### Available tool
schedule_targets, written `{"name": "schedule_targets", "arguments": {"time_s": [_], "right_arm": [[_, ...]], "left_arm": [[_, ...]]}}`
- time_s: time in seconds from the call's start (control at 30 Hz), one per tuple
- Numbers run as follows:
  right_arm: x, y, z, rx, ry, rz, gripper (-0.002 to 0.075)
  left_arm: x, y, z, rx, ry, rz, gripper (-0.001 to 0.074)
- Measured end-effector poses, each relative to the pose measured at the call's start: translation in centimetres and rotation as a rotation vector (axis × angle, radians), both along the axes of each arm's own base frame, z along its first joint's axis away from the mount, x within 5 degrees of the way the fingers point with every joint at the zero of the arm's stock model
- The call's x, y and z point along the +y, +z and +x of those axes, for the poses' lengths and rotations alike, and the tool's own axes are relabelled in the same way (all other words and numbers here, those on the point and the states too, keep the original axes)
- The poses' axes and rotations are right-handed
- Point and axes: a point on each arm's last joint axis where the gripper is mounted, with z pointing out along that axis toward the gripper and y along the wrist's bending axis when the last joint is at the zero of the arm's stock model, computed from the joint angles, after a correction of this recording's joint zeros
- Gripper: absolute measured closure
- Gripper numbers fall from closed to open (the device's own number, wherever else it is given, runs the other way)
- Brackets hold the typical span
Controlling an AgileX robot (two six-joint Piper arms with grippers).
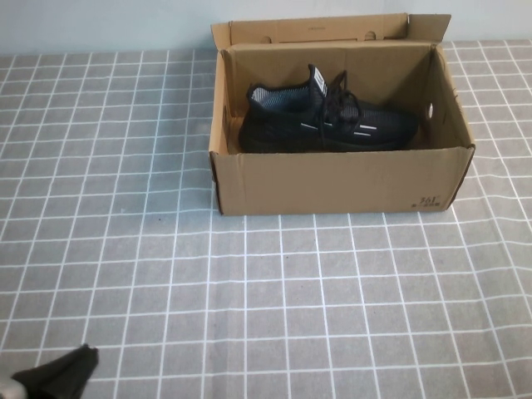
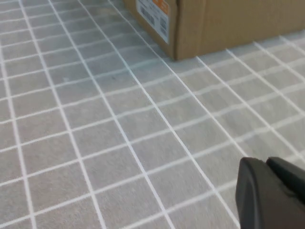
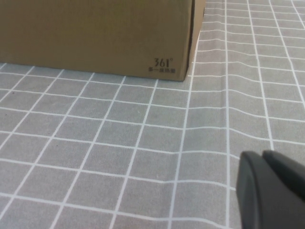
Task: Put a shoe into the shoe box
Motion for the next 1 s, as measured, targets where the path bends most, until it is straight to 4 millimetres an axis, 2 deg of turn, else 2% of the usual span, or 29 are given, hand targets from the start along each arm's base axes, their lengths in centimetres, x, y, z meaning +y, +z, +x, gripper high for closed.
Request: {"name": "schedule_targets", "arguments": {"time_s": [0.2, 0.4, 0.53, 1.0], "right_arm": [[0.0, 0.0, 0.0, 0.000, 0.000, 0.000, 0.0742], [0.0, 0.0, 0.0, 0.000, 0.000, 0.000, 0.0742], [0.0, 0.0, 0.0, 0.000, 0.000, 0.000, 0.0742], [0.0, 0.0, 0.0, 0.003, 0.001, -0.001, 0.0742]], "left_arm": [[1.3, 1.4, -0.5, -0.121, 0.139, -0.156, 0.0736], [2.6, 3.0, -1.7, -0.331, 0.254, -0.213, 0.0736], [3.3, 3.3, -2.4, -0.395, 0.340, -0.229, 0.0736], [3.6, -0.5, -2.9, -0.017, 0.383, -0.046, 0.0736]]}}
